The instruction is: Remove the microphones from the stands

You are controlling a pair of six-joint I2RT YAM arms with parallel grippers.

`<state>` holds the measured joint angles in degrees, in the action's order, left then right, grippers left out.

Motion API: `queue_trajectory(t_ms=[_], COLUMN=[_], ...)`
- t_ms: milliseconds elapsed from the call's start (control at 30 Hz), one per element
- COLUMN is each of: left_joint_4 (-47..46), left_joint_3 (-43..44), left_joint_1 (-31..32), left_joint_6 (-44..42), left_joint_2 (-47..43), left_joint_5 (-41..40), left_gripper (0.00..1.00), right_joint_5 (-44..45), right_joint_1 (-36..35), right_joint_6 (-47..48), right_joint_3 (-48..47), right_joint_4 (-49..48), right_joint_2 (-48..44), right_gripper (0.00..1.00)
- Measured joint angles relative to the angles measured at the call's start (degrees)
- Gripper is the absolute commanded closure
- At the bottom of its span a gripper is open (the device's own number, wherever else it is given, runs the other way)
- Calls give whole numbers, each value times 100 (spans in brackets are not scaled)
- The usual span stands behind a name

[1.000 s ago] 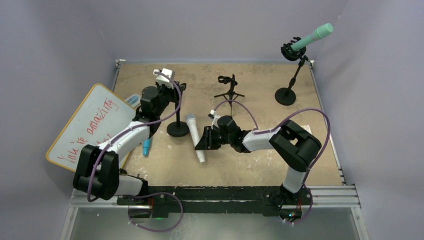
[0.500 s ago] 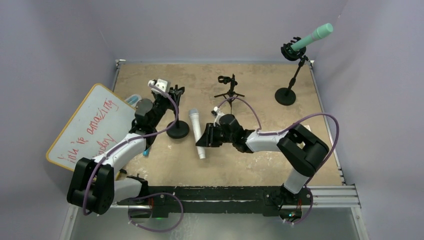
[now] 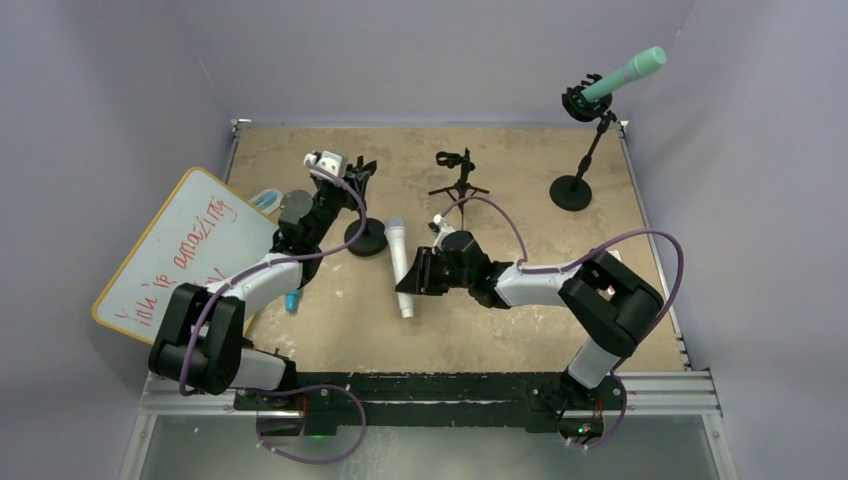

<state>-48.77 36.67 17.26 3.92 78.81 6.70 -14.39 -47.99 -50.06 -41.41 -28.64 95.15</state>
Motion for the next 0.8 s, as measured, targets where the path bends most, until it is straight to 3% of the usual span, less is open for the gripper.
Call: queue_trajectory(t_ms=[133, 267, 533, 800], left_joint_4=[46, 278, 999, 1757], left_joint_3=[0, 0, 0, 0], left_joint_1=[0, 0, 0, 0], left_joint_6=[0, 0, -2, -2], left_joint_2=[28, -66, -748, -1453], left_joint_5=[-39, -57, -59, -42], left_gripper=[38, 24, 13, 9], right_joint_5=[39, 90, 330, 422], right_joint_1=[0, 0, -2, -13], right_joint_6=[-46, -116, -420, -511], right_joint_3=[-2, -2, 177, 177], right_joint_4=[94, 223, 151, 133], right_joint_2=[151, 299, 304, 315], right_gripper=[87, 87, 82, 62])
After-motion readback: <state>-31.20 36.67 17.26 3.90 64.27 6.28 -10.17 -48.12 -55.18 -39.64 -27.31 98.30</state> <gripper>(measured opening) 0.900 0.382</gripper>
